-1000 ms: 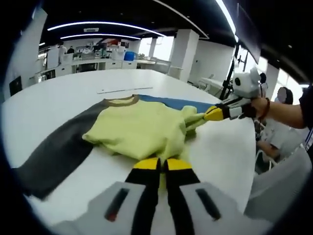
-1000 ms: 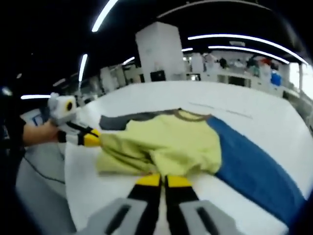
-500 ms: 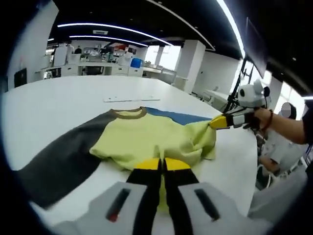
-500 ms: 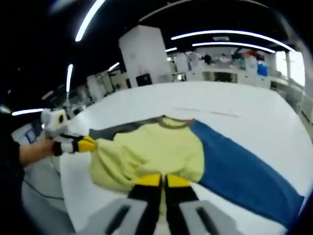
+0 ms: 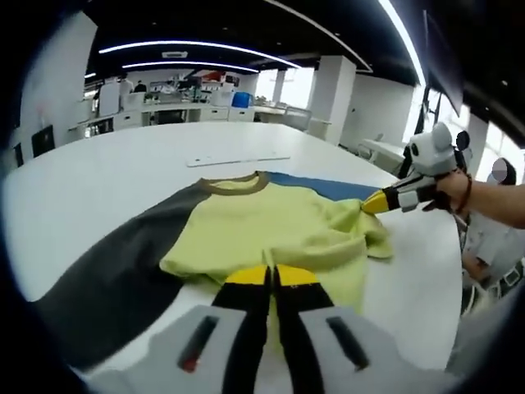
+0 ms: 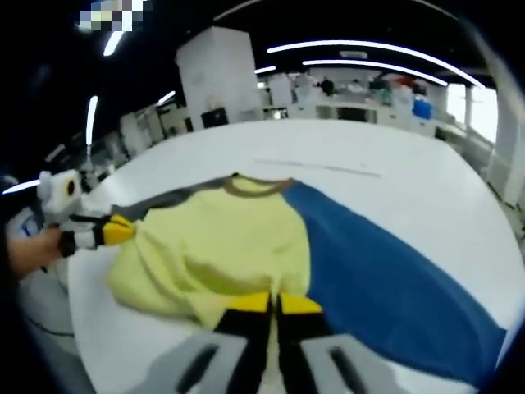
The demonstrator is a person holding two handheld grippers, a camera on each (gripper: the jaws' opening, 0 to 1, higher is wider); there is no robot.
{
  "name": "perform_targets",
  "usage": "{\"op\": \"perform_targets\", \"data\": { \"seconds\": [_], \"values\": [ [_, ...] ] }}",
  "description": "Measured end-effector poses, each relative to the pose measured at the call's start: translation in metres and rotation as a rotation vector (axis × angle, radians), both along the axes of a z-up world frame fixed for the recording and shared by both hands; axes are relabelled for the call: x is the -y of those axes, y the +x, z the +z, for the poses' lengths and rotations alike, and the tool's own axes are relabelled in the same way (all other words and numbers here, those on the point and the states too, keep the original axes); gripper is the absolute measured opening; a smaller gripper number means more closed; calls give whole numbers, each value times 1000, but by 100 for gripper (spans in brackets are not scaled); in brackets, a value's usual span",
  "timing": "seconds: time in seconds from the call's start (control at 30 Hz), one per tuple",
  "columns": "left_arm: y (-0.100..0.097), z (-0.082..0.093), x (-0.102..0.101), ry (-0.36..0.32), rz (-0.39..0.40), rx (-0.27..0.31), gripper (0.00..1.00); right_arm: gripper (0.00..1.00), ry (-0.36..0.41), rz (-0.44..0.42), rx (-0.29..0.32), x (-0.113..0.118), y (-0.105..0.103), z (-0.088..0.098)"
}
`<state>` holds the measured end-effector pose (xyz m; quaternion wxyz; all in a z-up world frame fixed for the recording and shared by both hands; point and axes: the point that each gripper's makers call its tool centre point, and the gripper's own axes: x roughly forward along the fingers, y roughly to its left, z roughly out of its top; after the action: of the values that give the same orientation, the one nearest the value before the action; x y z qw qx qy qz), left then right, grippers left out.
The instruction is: Fold the garment on the visible template until the final outline fits inside the template.
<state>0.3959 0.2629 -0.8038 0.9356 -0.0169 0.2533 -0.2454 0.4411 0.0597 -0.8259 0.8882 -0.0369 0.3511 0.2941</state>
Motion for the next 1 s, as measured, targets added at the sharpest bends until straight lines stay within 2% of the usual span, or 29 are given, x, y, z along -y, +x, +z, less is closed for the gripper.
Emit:
{"op": "perform_targets", "data": {
  "seconds": [0.1,0.27,0.43,0.6,0.7,1.0],
  "values": [
    [0,-4,3,10,-1,-8,0,0,-16,-3,-9,2,4,-7],
    [1,-14,0,36,-7,-22,0,0,-32,-9,-30,2,0,-16],
    [-1,-9,-6,63,-8,1,11,1,-31,-25,-27,3,-2,-13],
    [-11,-6,-14,73,-13,7,20,17,-33,-51,5,9,-1,-4],
    [-16,-5,-17,77,-22,12,23,26,-23,-61,5,11,-8,1],
    [-34,-10,-24,89,-60,-15,31,39,4,-85,-17,10,-33,6]
  ]
}}
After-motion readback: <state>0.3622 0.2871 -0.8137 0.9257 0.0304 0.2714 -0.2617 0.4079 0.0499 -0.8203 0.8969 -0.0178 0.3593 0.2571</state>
